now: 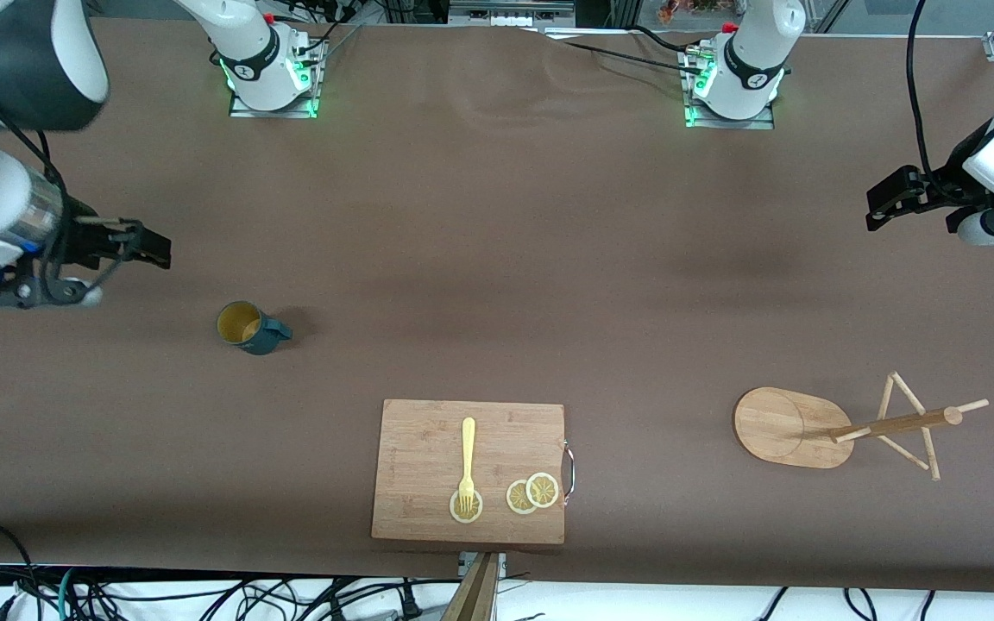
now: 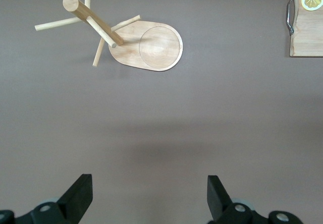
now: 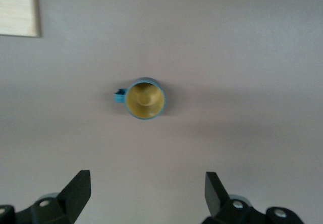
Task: Pass cup and hang on rack
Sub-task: 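Move the right gripper down toward the teal mug, then close the right gripper on the teal mug's rim, then carry the mug with the right gripper toward the table's middle, then release the mug and withdraw the right gripper while the left gripper approaches, then move the open left gripper to the mug's handle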
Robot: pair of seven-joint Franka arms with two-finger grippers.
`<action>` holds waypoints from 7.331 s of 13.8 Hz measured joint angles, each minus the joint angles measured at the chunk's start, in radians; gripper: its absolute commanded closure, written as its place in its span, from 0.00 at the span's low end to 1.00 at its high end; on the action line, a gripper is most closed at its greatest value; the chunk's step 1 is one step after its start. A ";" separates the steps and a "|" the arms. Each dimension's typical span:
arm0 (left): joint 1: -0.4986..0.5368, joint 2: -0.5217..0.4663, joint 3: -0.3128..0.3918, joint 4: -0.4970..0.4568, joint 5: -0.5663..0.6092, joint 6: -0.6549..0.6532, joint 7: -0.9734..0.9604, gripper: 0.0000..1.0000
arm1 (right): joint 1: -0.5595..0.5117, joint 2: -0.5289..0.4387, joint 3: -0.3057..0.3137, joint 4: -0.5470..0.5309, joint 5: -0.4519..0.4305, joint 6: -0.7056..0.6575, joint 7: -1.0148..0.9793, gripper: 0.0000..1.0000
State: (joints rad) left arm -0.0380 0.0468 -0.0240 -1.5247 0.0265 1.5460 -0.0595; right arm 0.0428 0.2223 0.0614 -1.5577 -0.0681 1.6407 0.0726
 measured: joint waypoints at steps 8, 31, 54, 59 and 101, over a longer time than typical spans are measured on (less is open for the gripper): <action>0.000 0.011 -0.005 -0.004 0.000 -0.001 0.000 0.00 | -0.024 0.132 -0.012 -0.281 -0.005 0.471 0.000 0.00; -0.002 0.012 -0.019 -0.004 0.000 0.000 0.000 0.00 | -0.021 0.298 0.097 -0.194 -0.001 0.450 -0.007 1.00; -0.015 0.031 -0.018 -0.004 0.000 0.000 -0.002 0.00 | 0.819 0.752 0.122 0.487 0.004 0.455 0.947 0.93; -0.015 0.031 -0.018 -0.004 0.000 0.000 -0.002 0.00 | 0.820 0.767 0.119 0.498 0.004 0.472 0.955 0.00; 0.176 0.546 -0.093 -0.673 -1.338 0.233 2.695 0.00 | 0.039 -0.202 0.020 -0.049 -0.004 -0.096 0.049 0.00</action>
State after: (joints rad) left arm 0.1378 0.5929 -0.1168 -2.1975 -1.3112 1.7791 2.6359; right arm 0.0818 0.0208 0.0810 -1.6068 -0.0723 1.5444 0.1216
